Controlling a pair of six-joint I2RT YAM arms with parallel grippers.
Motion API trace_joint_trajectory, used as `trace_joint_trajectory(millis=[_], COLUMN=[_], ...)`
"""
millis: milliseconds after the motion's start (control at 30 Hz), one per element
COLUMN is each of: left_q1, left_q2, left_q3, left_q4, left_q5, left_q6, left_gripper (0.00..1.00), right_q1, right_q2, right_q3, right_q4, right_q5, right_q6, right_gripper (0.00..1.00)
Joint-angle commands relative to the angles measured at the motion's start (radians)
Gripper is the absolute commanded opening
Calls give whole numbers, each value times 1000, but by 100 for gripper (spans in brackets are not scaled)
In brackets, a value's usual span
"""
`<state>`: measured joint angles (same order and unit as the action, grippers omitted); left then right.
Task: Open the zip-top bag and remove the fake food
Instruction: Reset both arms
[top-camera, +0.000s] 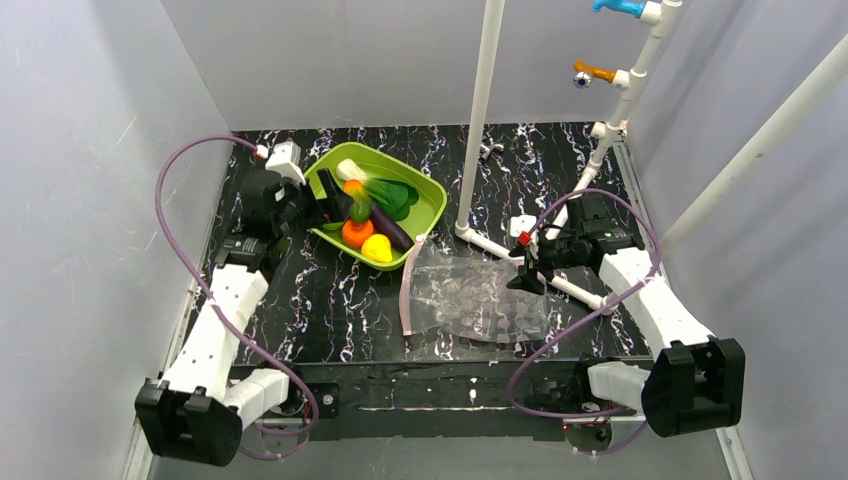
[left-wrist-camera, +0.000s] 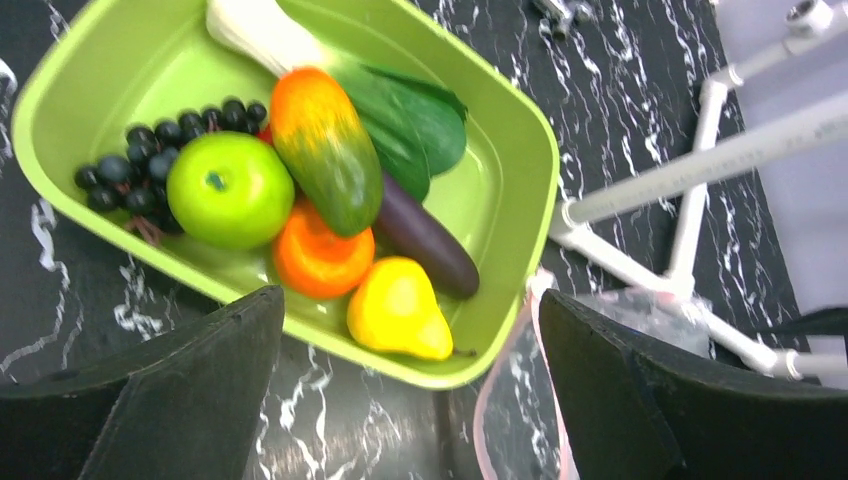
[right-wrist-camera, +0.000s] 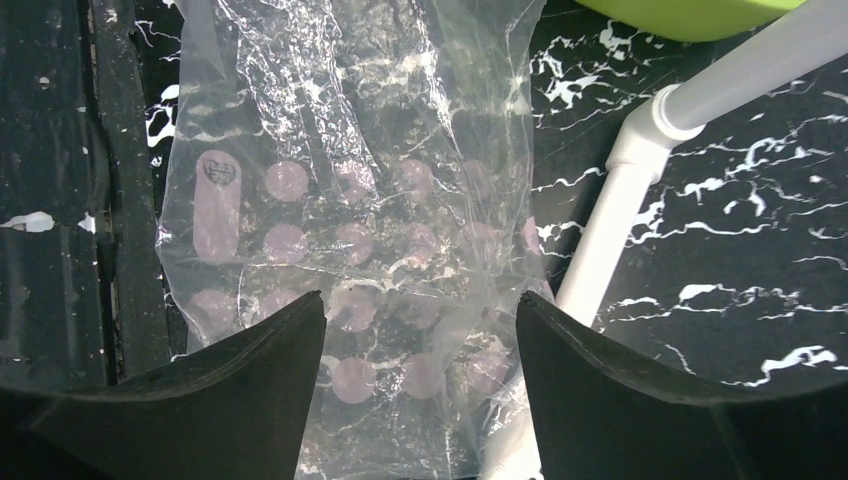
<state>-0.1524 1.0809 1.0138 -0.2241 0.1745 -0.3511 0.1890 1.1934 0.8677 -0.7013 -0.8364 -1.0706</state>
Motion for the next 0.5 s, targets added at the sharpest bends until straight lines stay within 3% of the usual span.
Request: trace_joint_trajectory(millis=[0, 233, 267, 300, 400, 467], left_q1=[7, 9, 8, 8, 8, 8], left_q2=[-123, -286, -299, -307, -373, -409], left_q3=[-82, -177, -185, -193, -229, -227], left_q4=[-67, -85, -82, -80, -90, -101], left_q5=[67, 169, 195, 210, 250, 289], left_q6=[-13, -69, -87, -102, -157, -168], left_gripper=[98, 98, 98, 98, 98, 98], right_q1=[-8, -8, -8, -8, -8, -8], right_q2=[-56, -102, -107, -114, -178, -197], right_q3=[0, 32, 39, 46, 103, 155], right_q4=[-15, -87, -108, -124, -230, -270], right_q5=[-19, 11, 16, 20, 40, 58], right_q6=[-19, -27, -31, -35, -45, 52], right_gripper=[77, 84, 96, 98, 98, 98])
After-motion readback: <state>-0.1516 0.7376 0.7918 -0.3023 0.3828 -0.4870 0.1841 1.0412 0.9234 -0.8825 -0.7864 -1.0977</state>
